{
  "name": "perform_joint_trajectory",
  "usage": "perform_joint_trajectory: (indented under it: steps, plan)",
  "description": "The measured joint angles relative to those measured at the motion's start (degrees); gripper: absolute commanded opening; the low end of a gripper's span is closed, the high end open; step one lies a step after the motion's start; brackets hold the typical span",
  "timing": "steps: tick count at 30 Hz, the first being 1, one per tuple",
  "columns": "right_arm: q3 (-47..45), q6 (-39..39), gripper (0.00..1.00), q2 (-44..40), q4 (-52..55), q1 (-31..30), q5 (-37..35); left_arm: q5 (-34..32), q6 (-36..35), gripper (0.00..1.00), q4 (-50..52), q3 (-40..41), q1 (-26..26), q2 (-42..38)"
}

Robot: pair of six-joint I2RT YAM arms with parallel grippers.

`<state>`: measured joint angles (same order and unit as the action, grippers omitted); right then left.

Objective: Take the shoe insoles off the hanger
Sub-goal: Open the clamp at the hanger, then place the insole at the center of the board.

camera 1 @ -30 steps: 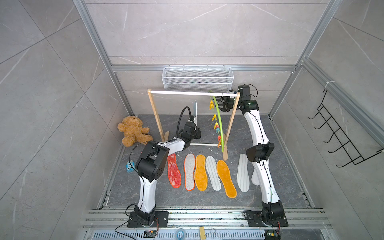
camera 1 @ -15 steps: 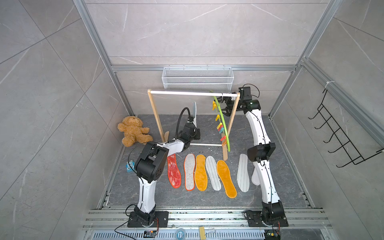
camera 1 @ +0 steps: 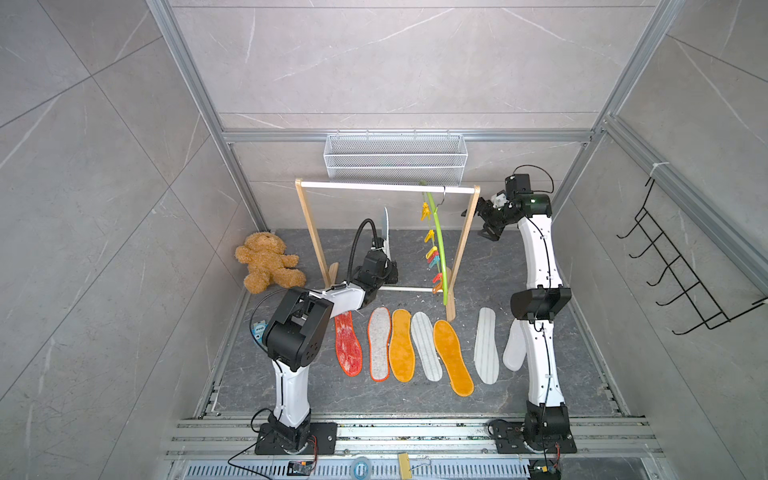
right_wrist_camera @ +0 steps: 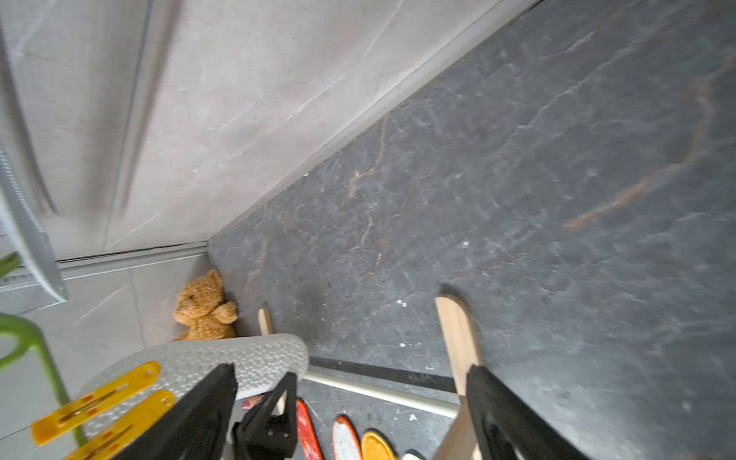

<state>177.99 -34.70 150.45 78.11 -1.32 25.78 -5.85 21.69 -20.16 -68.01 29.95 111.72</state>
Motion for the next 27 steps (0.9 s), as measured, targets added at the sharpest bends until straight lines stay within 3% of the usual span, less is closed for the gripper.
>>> perform_joint_trajectory:
  steps: [10,27]
  plan:
    - [0.1,10.6,0.92,-1.0,9.3,-0.1,-11.6,0.0,0.2,0.00,-0.9,3.6,0.0,-2.9]
    - [0.1,14.0,0.92,-4.8,14.6,0.5,-16.9,1.8,0.2,0.00,-3.3,4.4,0.0,-3.5]
